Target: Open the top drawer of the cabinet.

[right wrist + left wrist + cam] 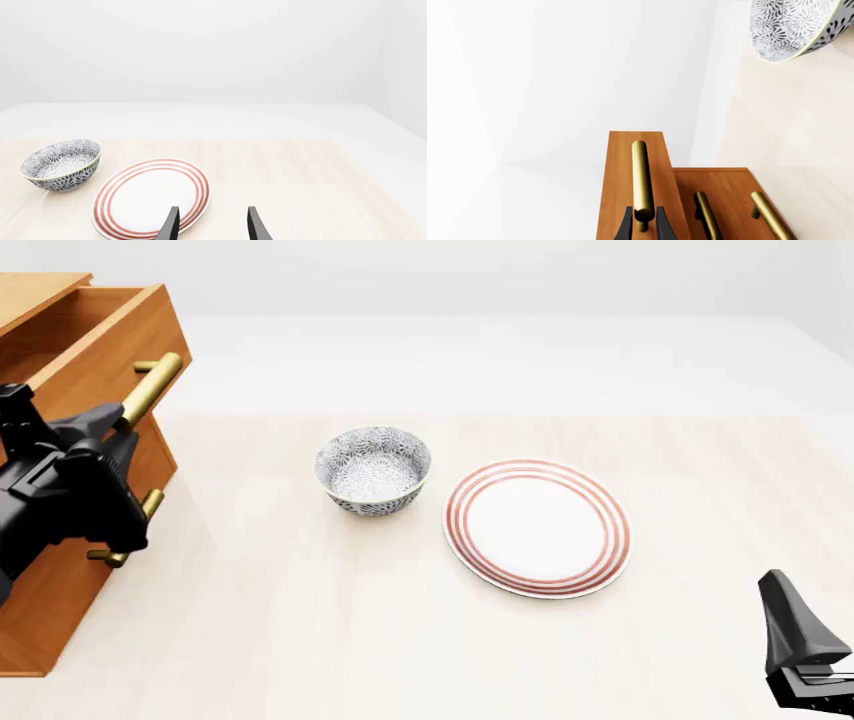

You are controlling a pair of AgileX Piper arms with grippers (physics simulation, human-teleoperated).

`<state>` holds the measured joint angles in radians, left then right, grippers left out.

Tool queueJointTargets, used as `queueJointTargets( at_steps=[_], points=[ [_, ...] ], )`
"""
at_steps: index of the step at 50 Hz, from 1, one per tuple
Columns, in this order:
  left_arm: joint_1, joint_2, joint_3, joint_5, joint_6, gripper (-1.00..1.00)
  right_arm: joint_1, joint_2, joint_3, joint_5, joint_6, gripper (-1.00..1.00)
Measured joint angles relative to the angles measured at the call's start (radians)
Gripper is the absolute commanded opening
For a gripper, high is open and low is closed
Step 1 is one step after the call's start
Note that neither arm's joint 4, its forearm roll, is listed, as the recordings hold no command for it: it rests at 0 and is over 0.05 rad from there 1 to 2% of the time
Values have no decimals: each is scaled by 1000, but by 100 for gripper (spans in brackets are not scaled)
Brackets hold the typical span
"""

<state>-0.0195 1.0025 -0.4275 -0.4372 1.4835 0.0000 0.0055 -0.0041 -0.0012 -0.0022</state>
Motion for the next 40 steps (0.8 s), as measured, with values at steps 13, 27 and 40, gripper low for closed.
queueJointTargets(
  at_steps=[13, 27, 40],
  points=[
    [-6, -22, 8, 18, -5, -100, 0, 0, 0, 0, 0, 100],
    [-23, -55, 11, 26, -10, 100, 0, 0, 0, 0, 0, 100],
    [-78, -179, 17, 62, -35, 100, 0, 0, 0, 0, 0, 100]
  ],
)
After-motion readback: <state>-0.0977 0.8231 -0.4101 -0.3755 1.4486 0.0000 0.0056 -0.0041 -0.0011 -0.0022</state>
